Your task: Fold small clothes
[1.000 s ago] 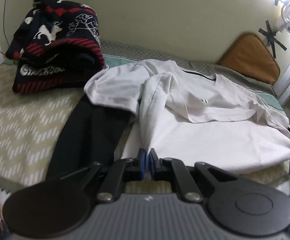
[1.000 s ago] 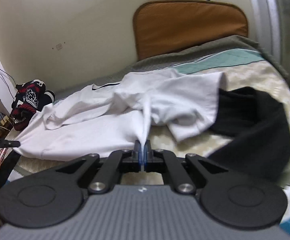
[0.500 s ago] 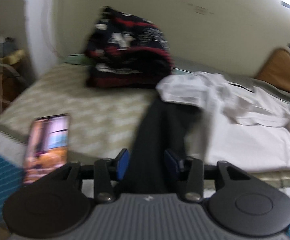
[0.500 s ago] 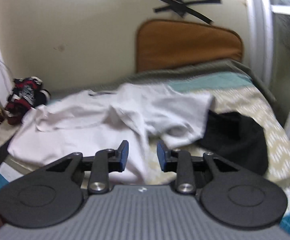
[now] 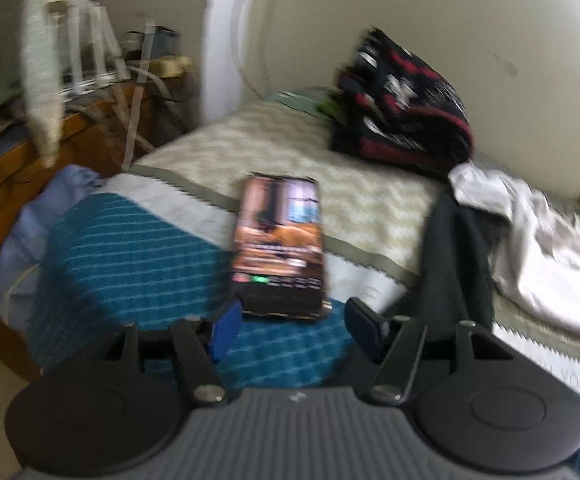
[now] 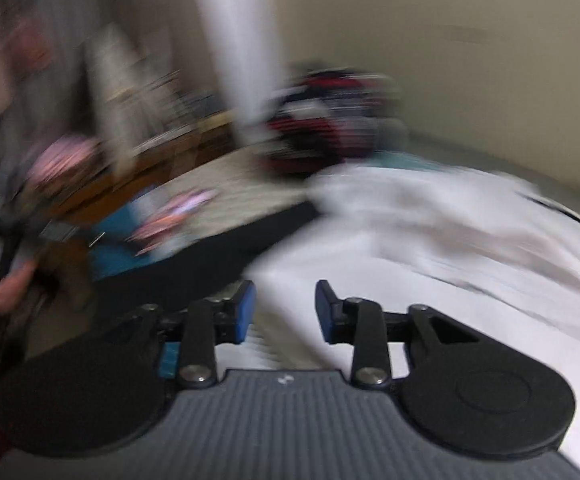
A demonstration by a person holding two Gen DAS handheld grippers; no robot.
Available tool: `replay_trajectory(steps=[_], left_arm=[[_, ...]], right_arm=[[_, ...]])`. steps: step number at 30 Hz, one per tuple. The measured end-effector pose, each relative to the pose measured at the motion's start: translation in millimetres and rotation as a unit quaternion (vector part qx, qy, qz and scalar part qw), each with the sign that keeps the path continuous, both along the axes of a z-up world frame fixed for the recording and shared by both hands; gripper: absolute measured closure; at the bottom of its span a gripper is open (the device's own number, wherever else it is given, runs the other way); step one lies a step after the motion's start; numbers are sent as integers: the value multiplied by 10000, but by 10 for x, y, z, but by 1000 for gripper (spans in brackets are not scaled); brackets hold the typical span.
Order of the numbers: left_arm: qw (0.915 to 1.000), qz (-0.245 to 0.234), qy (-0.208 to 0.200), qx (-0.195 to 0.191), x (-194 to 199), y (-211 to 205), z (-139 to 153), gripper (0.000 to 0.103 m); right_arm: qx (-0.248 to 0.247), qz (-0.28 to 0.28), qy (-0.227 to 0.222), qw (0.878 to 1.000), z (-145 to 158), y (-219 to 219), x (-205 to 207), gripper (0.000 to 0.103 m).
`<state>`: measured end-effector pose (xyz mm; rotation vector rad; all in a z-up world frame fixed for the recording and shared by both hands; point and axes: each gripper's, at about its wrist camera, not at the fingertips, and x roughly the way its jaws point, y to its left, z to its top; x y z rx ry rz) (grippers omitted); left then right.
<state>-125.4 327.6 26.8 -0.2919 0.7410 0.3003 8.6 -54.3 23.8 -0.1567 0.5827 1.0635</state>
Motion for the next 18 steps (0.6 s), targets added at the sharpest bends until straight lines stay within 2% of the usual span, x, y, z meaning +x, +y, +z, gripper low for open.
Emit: replay_trajectory(steps=[2,5,8,9,10,11,12,13,14,16,18], left_arm=[[9999,124,-88,-13,-67,66,19,43],[9996,222,-152,-22,-164,151,27,41],[9992,333,-193,-70,-247,242,6,41],[9990,385,-202,-93,-275,274,-3,41],[9988,435,-206,-113,-295,308,-14,41],[9985,481,-208,-133,-316,351,-25,41],[9983,522,-207,-142,-323,382,-30,41],[9981,560,-207,-143,-323,413,-32,41],[9979,599,-208,-144,-317,442,-32,41],[9973,686,-220,-167,-270,490,-19,41],[9970,709,-250,-199,-200,504,2,41]], right_arm=[[-311,884,-345,9950,-70,512,-204,51],[-739,1910,-829,9753,-249,1082,-496,47],[-1079,2576,-977,9552,-452,1479,-645,37],[-1173,2695,-975,9508,-513,1557,-662,37],[-1274,2768,-945,9477,-584,1626,-657,40],[-1242,2855,-781,9471,-617,1657,-617,52],[-1144,2955,-526,9470,-599,1695,-566,70],[-1088,2901,-416,9499,-541,1727,-525,97],[-1014,2692,-474,9566,-449,1747,-476,101],[-542,2327,-311,9705,-181,1709,-262,101],[-62,1711,-326,9847,185,1601,65,101]])
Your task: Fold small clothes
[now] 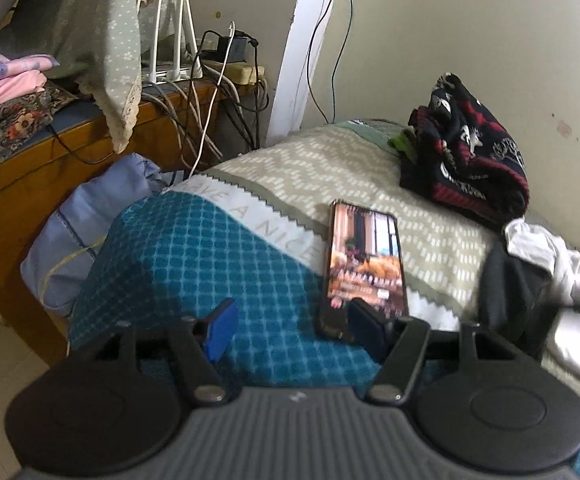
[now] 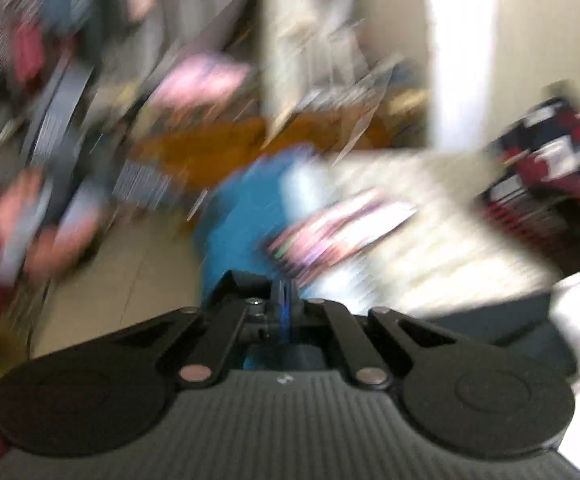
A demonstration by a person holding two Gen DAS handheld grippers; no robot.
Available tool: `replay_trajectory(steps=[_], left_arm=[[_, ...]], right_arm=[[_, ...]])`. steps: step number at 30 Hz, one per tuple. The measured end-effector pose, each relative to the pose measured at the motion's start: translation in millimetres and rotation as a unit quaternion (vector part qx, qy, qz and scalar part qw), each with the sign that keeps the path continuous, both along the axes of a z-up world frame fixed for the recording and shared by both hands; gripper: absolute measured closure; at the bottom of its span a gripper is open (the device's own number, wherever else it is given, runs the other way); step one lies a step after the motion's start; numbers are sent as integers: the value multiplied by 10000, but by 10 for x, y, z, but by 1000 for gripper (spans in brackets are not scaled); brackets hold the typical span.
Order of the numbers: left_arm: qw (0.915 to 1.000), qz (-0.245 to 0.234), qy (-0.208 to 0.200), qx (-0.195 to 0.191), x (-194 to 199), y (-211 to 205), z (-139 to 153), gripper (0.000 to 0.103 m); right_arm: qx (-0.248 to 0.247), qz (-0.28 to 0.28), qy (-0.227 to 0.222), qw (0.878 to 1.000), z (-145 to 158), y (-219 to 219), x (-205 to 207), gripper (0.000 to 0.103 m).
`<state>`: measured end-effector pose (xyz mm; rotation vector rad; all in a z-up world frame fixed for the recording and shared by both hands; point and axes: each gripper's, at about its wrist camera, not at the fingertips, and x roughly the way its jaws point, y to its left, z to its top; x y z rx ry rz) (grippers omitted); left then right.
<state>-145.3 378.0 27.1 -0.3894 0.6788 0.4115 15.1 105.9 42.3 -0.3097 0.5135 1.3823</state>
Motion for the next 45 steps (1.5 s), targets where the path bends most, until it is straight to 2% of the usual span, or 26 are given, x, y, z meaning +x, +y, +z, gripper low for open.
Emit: replay_trajectory(steps=[2,5,8,10,13,18,20,22,24,27,29,30,31,32,33,34,36,38,39,41,43,45], left_arm=[[9999,-101,-61,9,100,-38,30,41],[9991,-389,-128,96,300,-176,62,40],[9969,-752,-182,110,611,-344,96,39],[9941,-1048,-268,115,843,-495,124,39],[9854,-1645,-385,190,1263,-827,162,39],[9630,-2595,-469,556,1982,-1574,190,39],[9534,-2917,-445,624,2270,-1874,165,39],[9444,-3186,-384,715,2537,-2138,111,39],[9406,-3280,-229,842,2750,-2328,28,39],[9457,-3197,25,590,3090,-2419,-76,38],[9501,-3110,43,252,3269,-2426,-96,32],[9507,-3098,23,146,3333,-2444,-105,38],[9504,-3106,26,144,3405,-2479,-126,67],[9503,-3086,85,389,3471,-2532,-155,83],[9499,-3042,143,696,3536,-2581,-182,91],[9520,-2878,178,1030,3602,-2608,-229,92],[9583,-2558,342,1225,3726,-2564,-317,92],[9629,-2440,502,1039,3806,-2486,-402,90],[9643,-2394,500,1021,3779,-2476,-414,85],[9628,-2398,409,1175,3671,-2486,-364,78],[9627,-2407,101,1229,3475,-2474,-247,61],[9686,-2216,-246,1097,3325,-2406,-106,60]], right_arm=[[447,-662,-102,9968,340,-206,345,101],[1056,-1768,-232,9783,802,-754,934,100],[1332,-2862,-457,9478,1042,-1440,1385,100],[1424,-3566,-559,9216,1090,-1936,1599,100],[1523,-4536,-609,8760,977,-2689,1737,100],[1354,-5703,-184,8100,398,-3613,1754,100],[1284,-6017,154,7882,155,-3876,1758,100],[1087,-6179,341,7780,-76,-3965,1753,100],[835,-6237,470,7758,-257,-4011,1715,100],[687,-6187,757,7790,-423,-4094,1659,95],[774,-6072,1011,7842,-457,-4173,1643,89],[837,-6041,1079,7851,-467,-4221,1626,85],[878,-6037,1108,7846,-464,-4253,1602,76],[890,-6054,1105,7832,-445,-4258,1576,73],[892,-6082,1085,7812,-431,-4283,1557,73],[896,-6125,1053,7783,-404,-4332,1526,73],[1001,-6231,953,7698,-300,-4361,1398,73],[1221,-6373,890,7556,-213,-4523,1200,73],[1332,-6487,856,7443,-167,-4658,1064,73],[1499,-6706,800,7221,-84,-4897,767,72],[1605,-6972,702,6951,-34,-5128,431,72],[1642,-7217,608,6697,-35,-5309,46,67]])
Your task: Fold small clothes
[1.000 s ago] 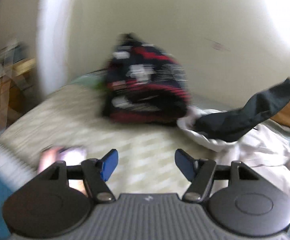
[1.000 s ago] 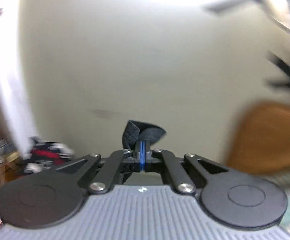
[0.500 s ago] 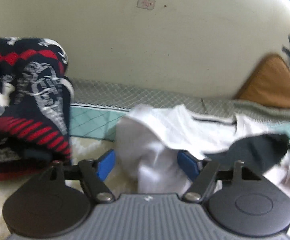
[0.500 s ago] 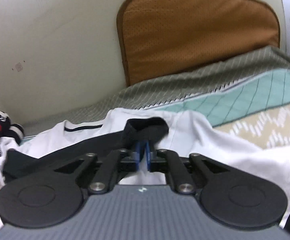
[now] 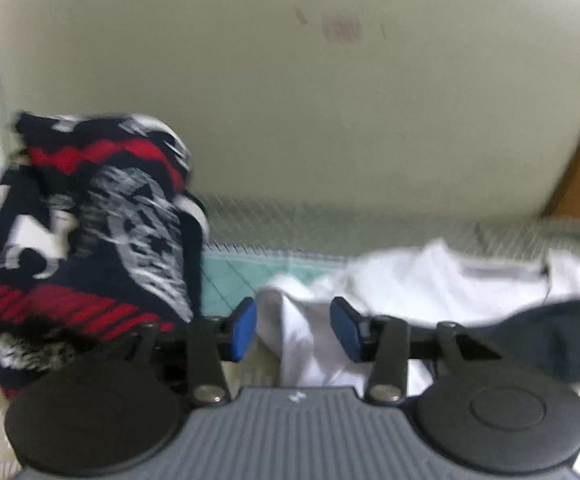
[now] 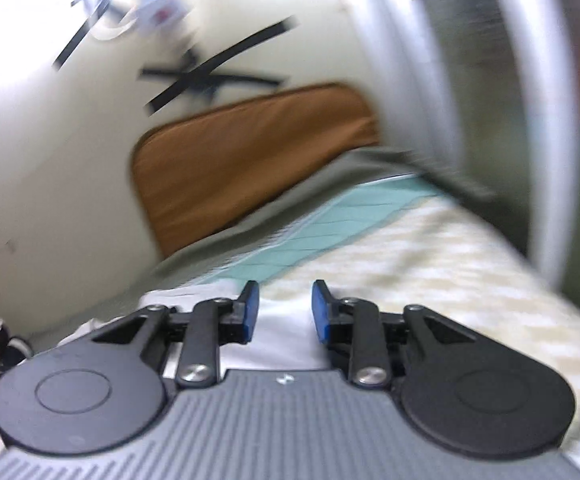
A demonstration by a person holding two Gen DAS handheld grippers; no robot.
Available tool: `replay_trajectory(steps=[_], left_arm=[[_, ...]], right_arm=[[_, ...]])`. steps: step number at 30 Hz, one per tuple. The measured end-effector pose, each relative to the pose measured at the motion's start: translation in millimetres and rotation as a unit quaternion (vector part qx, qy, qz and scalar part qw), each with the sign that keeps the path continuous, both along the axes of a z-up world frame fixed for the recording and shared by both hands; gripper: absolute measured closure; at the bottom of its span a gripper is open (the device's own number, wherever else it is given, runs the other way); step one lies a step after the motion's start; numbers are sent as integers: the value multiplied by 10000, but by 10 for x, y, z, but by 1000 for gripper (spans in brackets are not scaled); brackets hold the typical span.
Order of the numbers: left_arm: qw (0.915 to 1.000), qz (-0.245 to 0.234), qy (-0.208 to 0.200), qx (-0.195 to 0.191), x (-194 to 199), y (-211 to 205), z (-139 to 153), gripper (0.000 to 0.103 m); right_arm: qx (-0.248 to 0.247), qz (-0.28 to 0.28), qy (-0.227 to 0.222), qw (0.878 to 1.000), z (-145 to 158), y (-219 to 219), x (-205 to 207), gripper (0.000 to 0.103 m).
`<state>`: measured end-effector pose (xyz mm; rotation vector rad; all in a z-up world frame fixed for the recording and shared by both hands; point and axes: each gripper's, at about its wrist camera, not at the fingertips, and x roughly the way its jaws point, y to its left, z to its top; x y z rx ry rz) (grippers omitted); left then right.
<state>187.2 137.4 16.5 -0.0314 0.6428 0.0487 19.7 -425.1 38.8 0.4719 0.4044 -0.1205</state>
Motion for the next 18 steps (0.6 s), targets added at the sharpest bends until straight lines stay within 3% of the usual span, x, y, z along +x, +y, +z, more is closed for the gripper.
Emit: replay_trajectory(steps=[3,5,10,15,16,17,18], left_arm=[[9979,103,-325,-552,-182,64,158,60],[9963,-137,-365,-763,-219,-20,175,60],[9938,-919,-215,-593,-281,-432,-23,60],[9922,-1133,203,-482,-204,-542,-391,60],[9921,-1142,243,-464,-199,-538,-422,60],[9918,-1155,263,-479,-200,-525,-430,60],[9915,-1165,257,-526,-215,-513,-413,60]], right_arm=[[-134,-436,167,9988,-120,-100,-467,63],[-219,-577,340,9975,-208,-90,-716,63],[-333,-573,494,9966,-395,80,-1021,49],[-772,-854,836,9898,-600,108,-856,49],[-813,-873,930,9885,-650,81,-789,54],[-795,-748,987,9891,-699,55,-716,86],[-801,-661,986,9897,-723,44,-663,98]])
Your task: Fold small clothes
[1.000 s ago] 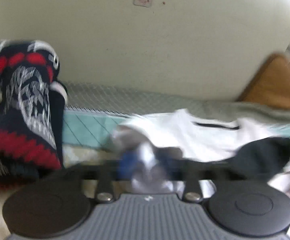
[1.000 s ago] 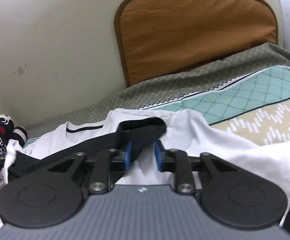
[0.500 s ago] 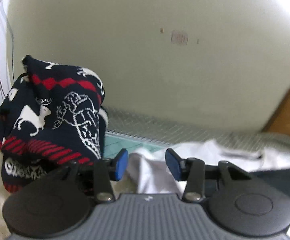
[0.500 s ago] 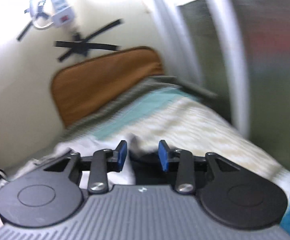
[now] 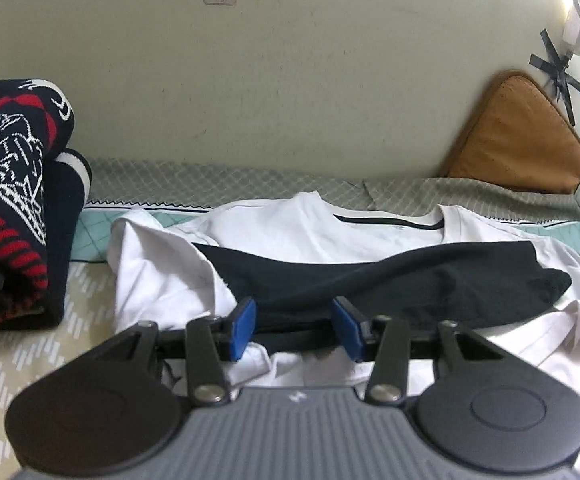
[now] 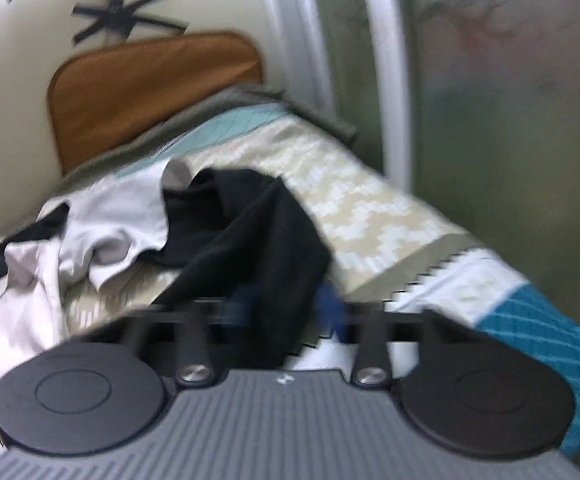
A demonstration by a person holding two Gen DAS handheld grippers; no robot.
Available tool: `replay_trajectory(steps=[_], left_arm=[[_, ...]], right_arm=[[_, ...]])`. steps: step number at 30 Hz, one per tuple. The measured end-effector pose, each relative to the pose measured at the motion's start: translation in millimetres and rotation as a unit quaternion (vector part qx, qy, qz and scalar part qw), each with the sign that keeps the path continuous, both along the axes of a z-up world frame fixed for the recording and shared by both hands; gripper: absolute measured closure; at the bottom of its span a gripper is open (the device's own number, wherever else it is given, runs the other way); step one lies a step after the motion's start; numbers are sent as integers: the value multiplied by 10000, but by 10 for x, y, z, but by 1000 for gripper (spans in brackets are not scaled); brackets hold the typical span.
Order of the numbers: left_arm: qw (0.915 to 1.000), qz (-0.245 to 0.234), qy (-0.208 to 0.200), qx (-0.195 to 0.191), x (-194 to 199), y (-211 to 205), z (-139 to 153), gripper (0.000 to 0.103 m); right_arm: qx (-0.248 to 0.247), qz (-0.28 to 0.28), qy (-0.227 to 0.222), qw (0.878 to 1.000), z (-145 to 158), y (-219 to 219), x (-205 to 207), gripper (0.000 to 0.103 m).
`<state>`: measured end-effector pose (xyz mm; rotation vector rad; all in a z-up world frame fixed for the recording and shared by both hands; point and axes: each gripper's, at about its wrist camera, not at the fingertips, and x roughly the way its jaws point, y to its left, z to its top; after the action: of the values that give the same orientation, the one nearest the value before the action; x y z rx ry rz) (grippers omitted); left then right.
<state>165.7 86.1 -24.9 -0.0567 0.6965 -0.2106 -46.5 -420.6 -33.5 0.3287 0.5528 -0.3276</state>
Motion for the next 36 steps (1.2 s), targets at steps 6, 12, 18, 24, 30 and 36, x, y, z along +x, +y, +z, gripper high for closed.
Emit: replay_trajectory(steps=[6,12,18,24,30,36], left_arm=[[9988,60,-139,-471,-41,154,207,60],[9940,99,-363,-1025,-150,422,442,57],[9885,268,-448,-1421,-193,660,549,53],[9893,277,-207,-1421,-102,685,472,51],[9923,161,-66,-1229,-54,574,388,45],[9964,-34,-136,-842,-26,294,236,48]], right_arm=[[946,380,-1048,9893,832,-75,180,97],[909,1409,-2208,9608,2109,549,709,97],[961,2942,-1602,9373,2116,1937,1681,97],[1352,3869,-288,9117,1517,2595,2269,84],[1037,2691,-749,9546,1441,1684,2062,58],[1360,1970,-250,9706,704,1101,1976,57]])
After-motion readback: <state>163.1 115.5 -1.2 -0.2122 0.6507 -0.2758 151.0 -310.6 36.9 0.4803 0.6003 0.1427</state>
